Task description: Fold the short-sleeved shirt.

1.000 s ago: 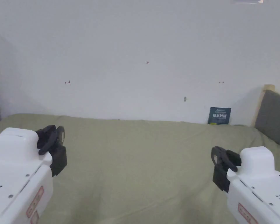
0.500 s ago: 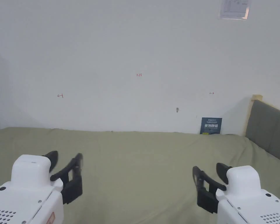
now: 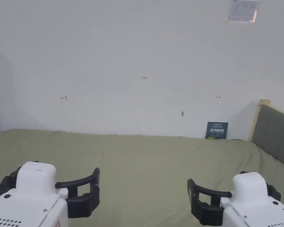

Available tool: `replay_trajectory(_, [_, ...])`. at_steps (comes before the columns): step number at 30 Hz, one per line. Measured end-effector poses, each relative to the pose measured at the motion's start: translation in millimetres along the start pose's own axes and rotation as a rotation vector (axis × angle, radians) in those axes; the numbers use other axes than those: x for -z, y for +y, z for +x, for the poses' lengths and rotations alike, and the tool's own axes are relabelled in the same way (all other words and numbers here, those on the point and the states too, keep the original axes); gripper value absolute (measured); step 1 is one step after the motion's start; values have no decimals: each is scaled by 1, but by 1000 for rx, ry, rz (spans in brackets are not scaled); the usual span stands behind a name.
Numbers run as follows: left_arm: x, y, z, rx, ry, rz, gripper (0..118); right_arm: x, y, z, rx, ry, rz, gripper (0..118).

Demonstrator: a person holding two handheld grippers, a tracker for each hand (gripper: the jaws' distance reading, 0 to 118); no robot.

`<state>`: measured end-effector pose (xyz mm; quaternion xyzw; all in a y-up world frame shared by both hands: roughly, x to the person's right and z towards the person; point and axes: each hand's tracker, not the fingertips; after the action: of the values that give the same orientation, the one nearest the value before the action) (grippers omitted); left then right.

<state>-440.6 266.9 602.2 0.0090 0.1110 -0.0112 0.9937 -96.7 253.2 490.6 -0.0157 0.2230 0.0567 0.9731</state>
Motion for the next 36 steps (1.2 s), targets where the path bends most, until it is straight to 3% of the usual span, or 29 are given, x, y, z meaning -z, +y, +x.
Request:
replay_trajectory(19, [-1,-1,-1,-10,-5,-5,118,4,12,-1,115,23,-41,118])
replay_trajectory(22, [0,-2,-2,-12,-1,-8,118,6,11,5,215,19,-39,118])
replay_trajectory(25, [1,-3,-4,-13,-1,-9,118,5,24,6,302,-47,-95,118])
replay_trajectory(36, [2,-5,-7,-30,1,-8,118,0,32,6,281,-29,-68,118])
